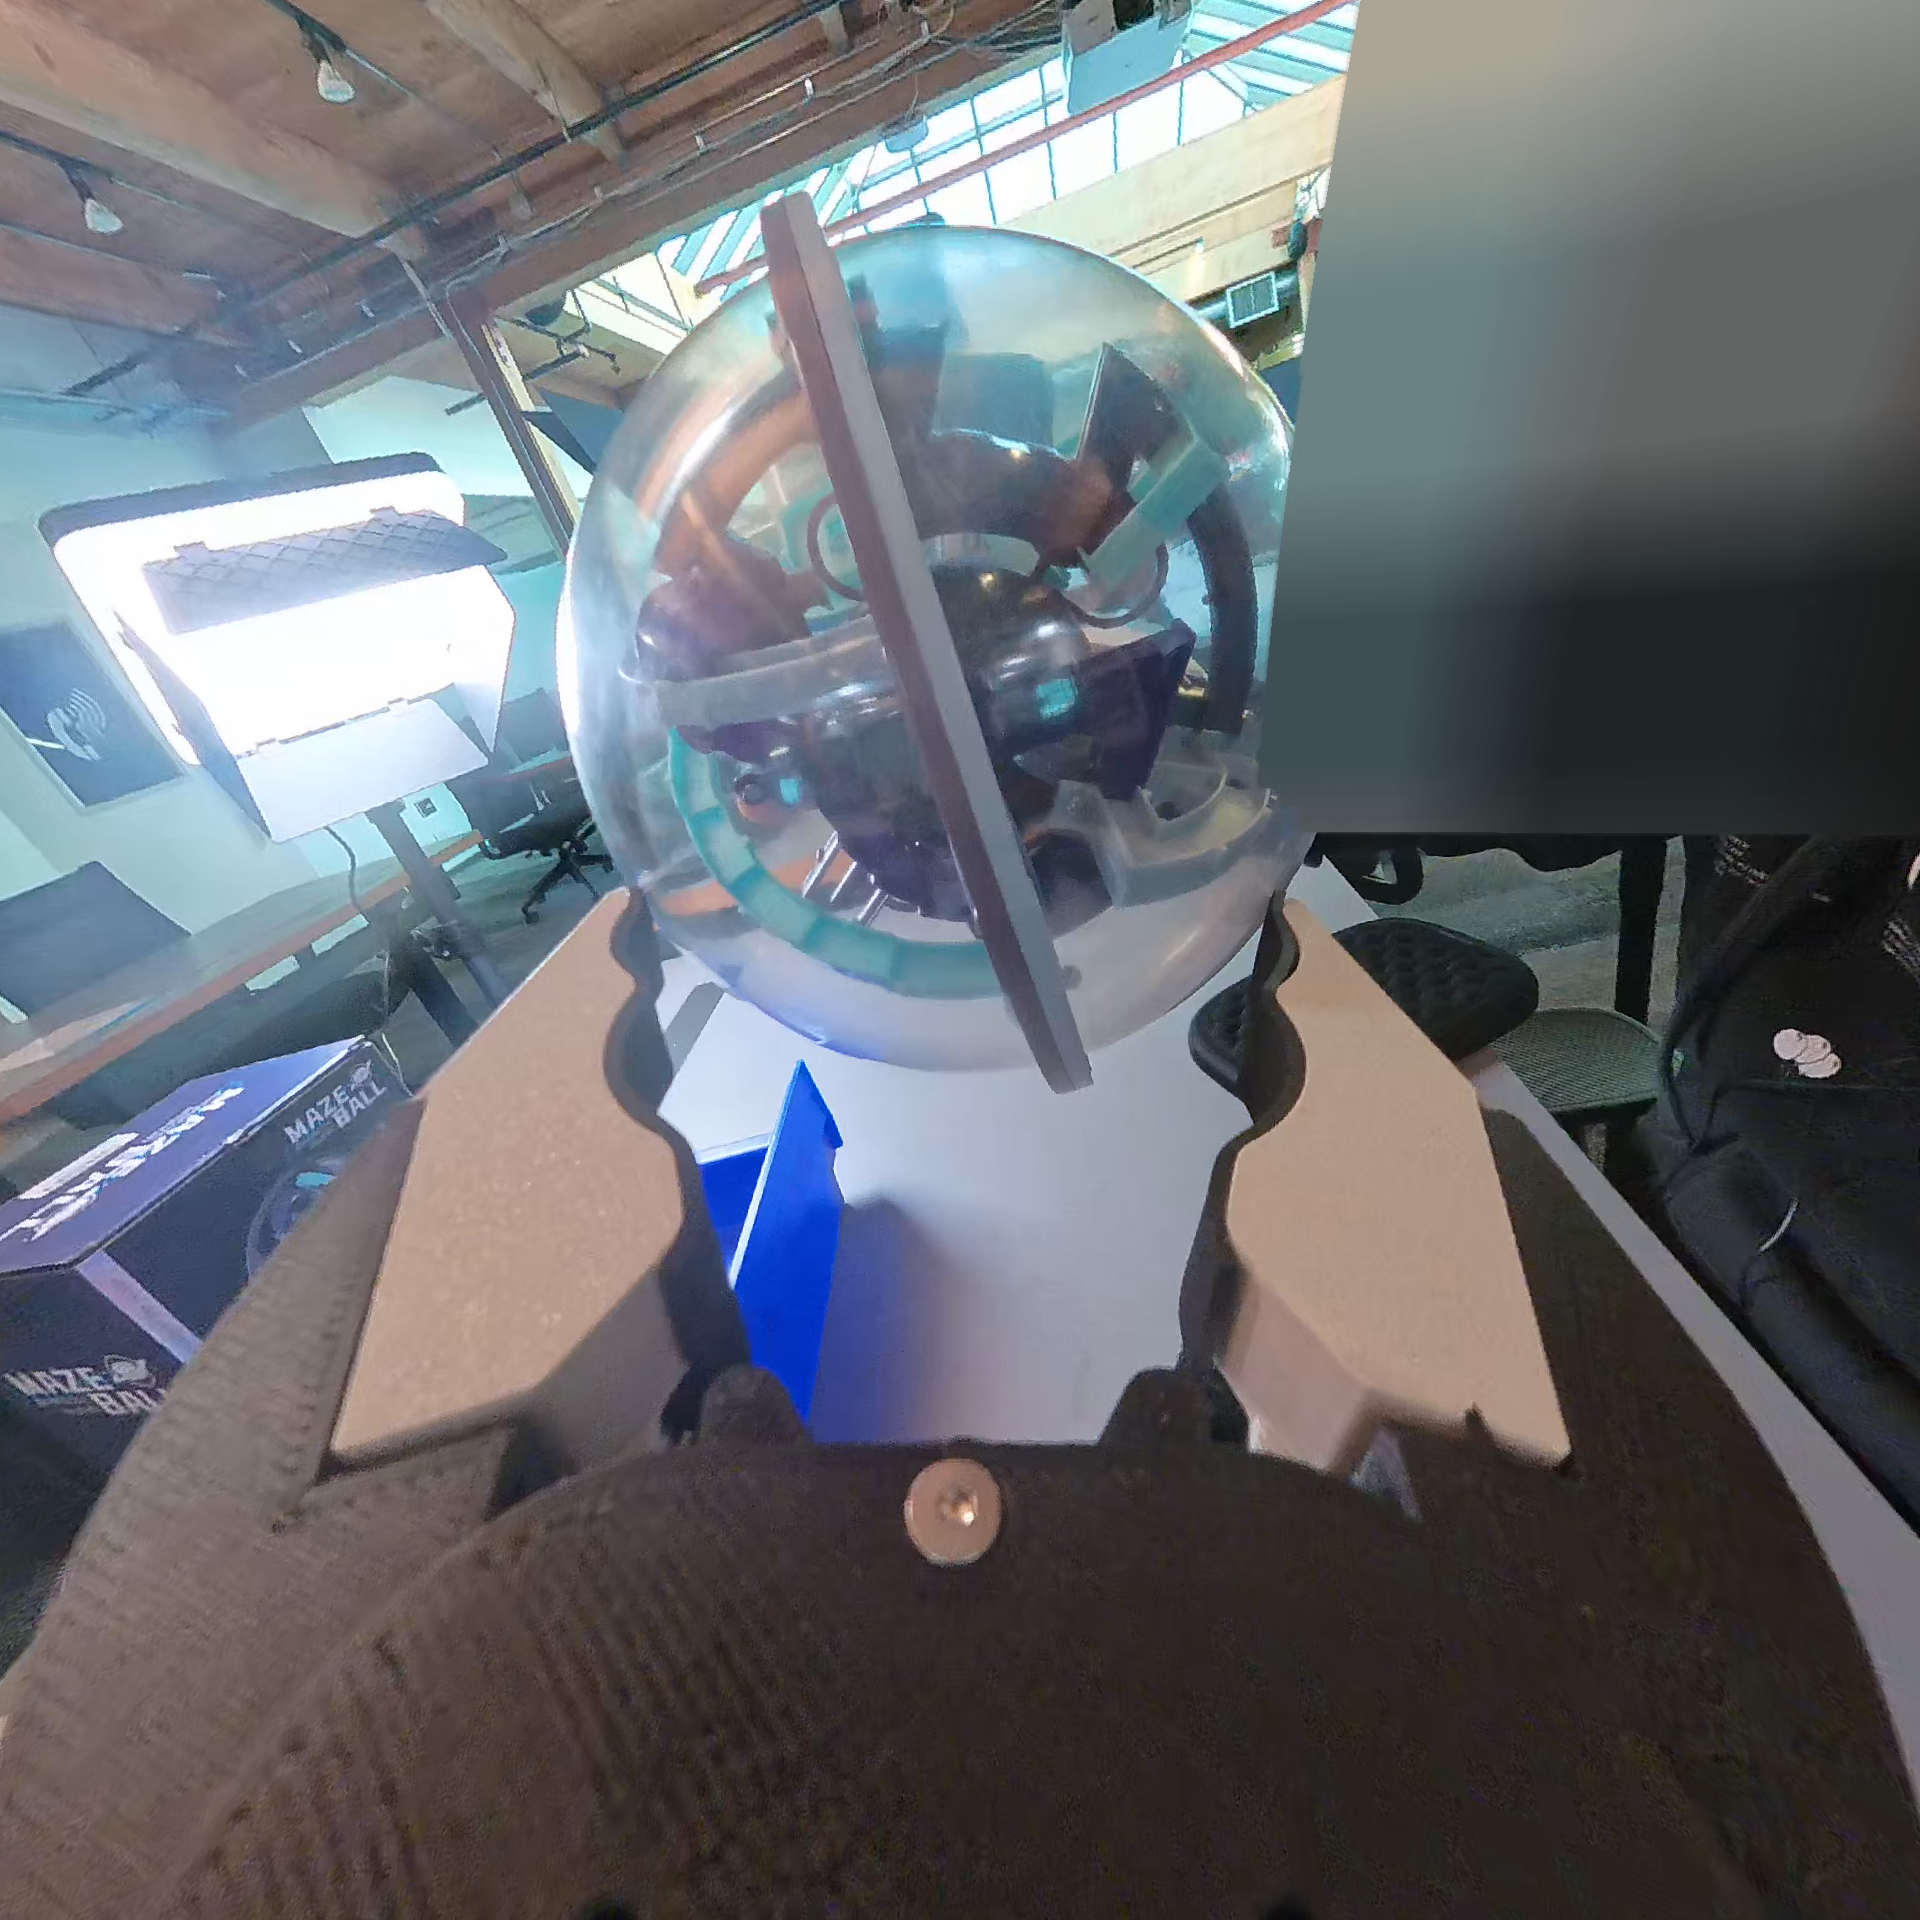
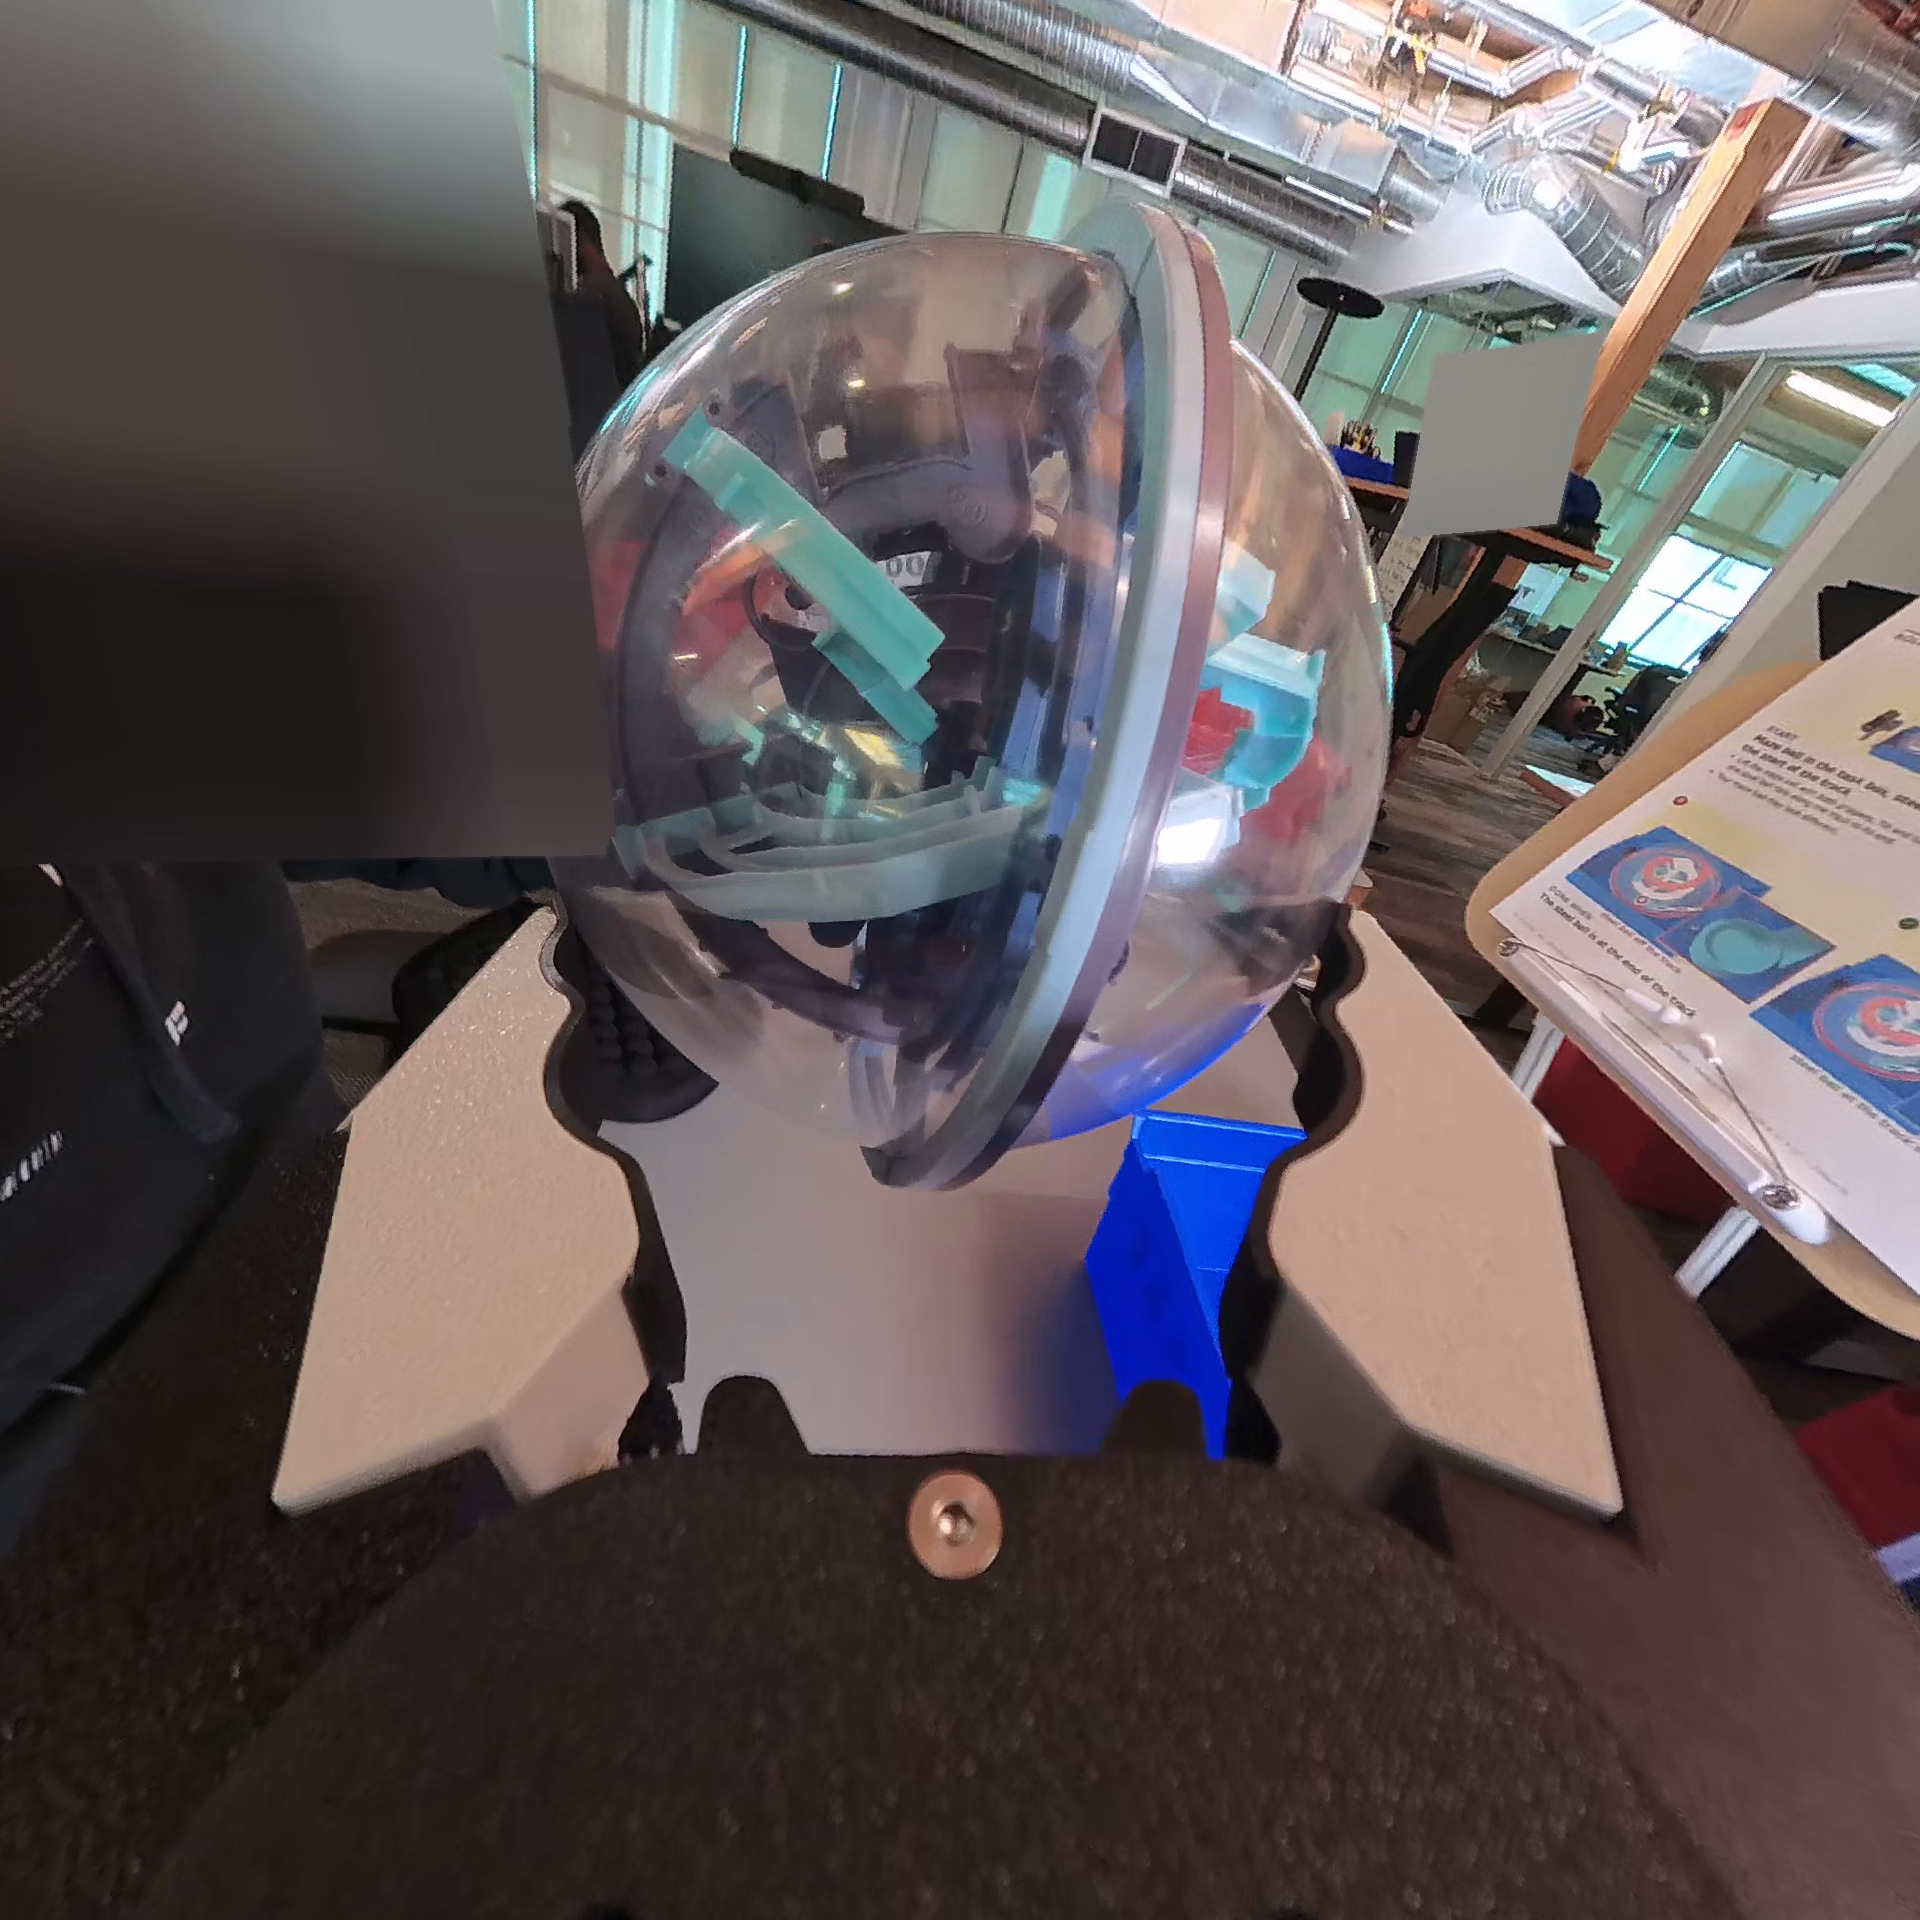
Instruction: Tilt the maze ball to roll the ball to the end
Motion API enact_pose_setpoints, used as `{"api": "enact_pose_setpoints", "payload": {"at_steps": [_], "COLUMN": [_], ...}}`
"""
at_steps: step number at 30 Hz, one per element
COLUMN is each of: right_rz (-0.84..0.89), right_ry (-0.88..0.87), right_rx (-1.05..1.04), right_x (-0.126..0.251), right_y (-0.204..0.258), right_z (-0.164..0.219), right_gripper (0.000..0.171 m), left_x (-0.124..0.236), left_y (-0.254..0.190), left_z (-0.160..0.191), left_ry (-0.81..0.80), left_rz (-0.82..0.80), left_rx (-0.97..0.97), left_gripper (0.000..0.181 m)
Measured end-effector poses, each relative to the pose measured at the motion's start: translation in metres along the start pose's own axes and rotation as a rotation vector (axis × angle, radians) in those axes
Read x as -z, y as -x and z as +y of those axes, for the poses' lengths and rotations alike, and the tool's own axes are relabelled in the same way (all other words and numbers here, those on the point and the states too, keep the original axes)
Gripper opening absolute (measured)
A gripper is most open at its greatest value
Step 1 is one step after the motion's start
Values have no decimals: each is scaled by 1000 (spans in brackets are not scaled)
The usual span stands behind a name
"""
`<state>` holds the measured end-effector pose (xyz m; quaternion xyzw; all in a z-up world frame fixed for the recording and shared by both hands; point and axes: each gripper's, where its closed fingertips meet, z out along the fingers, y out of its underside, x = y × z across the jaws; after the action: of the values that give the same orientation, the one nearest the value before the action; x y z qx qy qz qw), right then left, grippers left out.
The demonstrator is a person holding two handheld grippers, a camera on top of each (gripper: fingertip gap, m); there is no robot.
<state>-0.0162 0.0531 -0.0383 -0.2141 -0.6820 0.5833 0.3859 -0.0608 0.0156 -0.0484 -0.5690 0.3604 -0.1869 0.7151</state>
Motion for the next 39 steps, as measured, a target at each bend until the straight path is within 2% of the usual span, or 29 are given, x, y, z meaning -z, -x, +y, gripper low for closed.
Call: {"api": "enact_pose_setpoints", "payload": {"at_steps": [11, 17, 21, 26, 30, 35, 39], "right_rz": [7, 11, 20, 8, 5, 19, 32], "right_ry": [-4, -10, -13, 17, 34, 118, 158], "right_rx": [12, -90, -301, -643, -839, -962, -1054], "right_x": [2, 1, 0, 1, 6, 15, 20], "right_y": [0, 2, 13, 53, 74, 84, 85], "right_z": [-9, 1, 34, 104, 139, 168, 180], "right_gripper": [135, 134, 135, 134, 134, 134, 134], "left_x": [-3, -1, 2, 8, 7, 4, 3], "left_y": [0, -5, -17, -50, -75, -98, -104], "left_z": [0, 10, 35, 89, 127, 166, 178], "left_ry": [15, 27, 53, 126, 197, 367, 450], "left_rz": [3, 5, 13, 30, 55, 85, 75], "left_rx": [3, 107, 316, 632, 823, 877, 903], "left_gripper": [113, 114, 113, 112, 111, 108, 108]}}
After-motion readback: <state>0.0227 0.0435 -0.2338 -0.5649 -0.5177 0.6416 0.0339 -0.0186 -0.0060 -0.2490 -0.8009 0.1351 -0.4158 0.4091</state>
